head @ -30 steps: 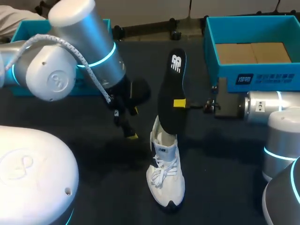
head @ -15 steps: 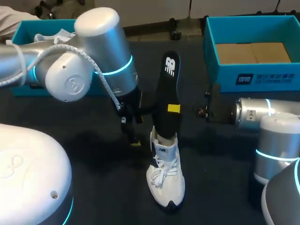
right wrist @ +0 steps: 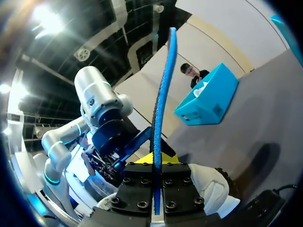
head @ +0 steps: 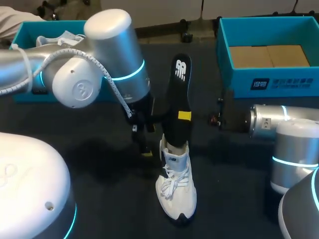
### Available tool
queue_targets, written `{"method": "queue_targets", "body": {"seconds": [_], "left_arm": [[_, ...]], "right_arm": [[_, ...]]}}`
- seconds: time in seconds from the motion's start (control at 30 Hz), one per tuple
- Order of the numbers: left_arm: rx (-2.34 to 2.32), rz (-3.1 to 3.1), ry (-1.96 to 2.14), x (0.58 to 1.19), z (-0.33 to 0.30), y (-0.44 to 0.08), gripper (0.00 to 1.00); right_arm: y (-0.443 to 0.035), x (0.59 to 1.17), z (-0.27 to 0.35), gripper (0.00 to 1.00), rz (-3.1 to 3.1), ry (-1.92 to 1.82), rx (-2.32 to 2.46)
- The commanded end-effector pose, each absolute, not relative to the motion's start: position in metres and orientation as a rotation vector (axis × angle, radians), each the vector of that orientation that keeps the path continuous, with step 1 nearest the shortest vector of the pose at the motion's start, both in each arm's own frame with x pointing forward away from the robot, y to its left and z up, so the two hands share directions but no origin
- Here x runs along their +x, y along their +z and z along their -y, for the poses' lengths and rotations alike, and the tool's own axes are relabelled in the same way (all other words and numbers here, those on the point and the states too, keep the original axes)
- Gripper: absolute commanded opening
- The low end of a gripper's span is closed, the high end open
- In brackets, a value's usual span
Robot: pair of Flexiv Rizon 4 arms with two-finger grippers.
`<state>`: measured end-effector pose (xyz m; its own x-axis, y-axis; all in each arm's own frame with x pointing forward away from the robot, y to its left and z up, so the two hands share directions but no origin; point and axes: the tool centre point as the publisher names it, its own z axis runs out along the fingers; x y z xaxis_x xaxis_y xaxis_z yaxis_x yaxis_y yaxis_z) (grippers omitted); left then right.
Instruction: Take the shoe out of the shoebox, open the shoe tongue, remove and reinsert the insole, then place the shoe into the shoebox
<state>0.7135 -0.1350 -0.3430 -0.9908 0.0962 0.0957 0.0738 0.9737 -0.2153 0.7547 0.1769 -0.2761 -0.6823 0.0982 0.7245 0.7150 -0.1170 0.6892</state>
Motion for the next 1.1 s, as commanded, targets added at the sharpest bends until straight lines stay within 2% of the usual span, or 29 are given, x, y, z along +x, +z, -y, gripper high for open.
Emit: {"method": "queue_targets", "body": {"seconds": [0.03, 1.1], "left_arm": [[-0.153, 3.031, 0.329, 0.709, 0.131, -0.349, 1.0], [-0.138, 3.084, 0.214, 0.703, 0.136, -0.377, 1.0]], "right_arm": [[-0.276, 0.751, -0.176, 0.0, 1.727, -1.875, -0.852], [-0.28, 0.747, -0.198, 0.0, 1.744, -1.895, -0.831]]}}
